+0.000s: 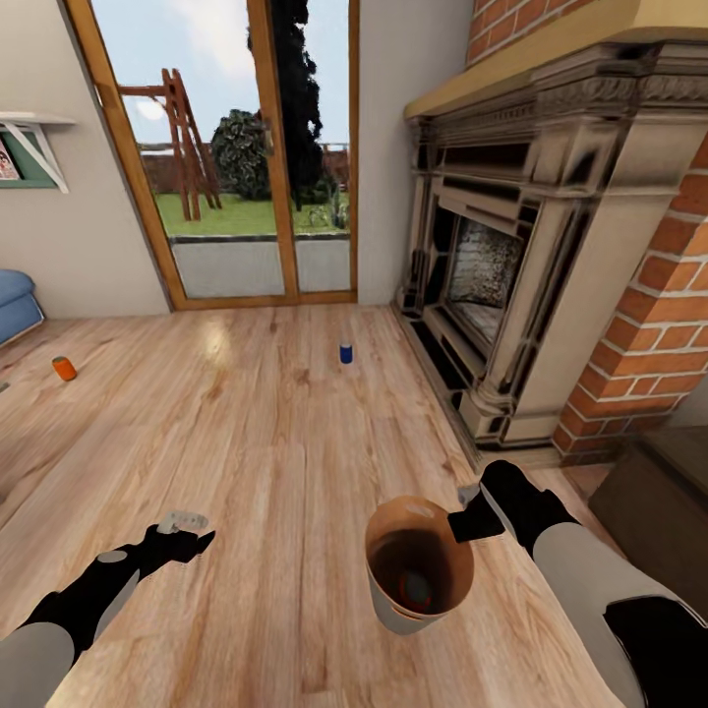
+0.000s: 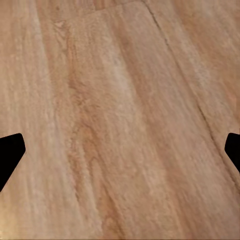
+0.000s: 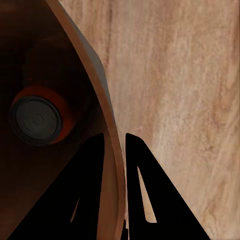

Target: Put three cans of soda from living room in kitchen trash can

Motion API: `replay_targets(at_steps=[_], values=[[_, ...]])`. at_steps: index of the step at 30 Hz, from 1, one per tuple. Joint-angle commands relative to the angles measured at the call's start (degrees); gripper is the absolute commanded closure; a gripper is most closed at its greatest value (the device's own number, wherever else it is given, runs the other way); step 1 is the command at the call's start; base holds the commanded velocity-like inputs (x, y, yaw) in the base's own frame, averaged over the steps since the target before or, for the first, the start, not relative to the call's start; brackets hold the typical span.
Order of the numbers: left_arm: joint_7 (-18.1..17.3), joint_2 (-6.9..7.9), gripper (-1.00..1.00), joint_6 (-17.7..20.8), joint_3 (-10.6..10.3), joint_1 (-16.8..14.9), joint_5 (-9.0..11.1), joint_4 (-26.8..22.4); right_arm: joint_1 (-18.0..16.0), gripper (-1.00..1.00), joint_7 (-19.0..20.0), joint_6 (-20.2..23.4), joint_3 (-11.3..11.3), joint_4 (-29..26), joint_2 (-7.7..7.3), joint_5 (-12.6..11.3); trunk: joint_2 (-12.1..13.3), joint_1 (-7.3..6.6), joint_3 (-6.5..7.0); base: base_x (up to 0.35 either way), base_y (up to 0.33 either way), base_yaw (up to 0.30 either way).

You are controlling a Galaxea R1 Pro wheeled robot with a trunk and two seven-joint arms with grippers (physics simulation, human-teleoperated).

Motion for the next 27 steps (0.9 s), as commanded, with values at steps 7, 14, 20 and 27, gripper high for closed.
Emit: replay_targets(at_steps=[7,14,20,27], values=[[0.0,0.0,-1.0,0.0,0.0,0.0,0.0,0.0,0.0,1.0,0.2,0.3,-0.2,0.0,-0.02,-1.6,0.0,0.0,0.01,0.328,0.06,0.0],[0.0,0.0,-1.0,0.0,0.0,0.0,0.0,0.0,0.0,1.0,0.2,0.3,-0.2,0.0,-0.01,-1.6,0.0,0.0,0.01,0.328,0.013,-0.001],[-0.1,0.0,-1.0,0.1,0.0,0.0,0.0,0.0,0.0,1.0,0.1,0.3,-0.2,0.0,0.04,-1.6,0.0,0.0,0.01,0.328,0.002,-0.108],[-0.1,0.0,-1.0,0.1,0.0,0.0,0.0,0.0,0.0,1.0,0.1,0.3,-0.2,0.0,0.19,-1.6,0.0,0.0,0.01,0.324,0.096,-0.19]])
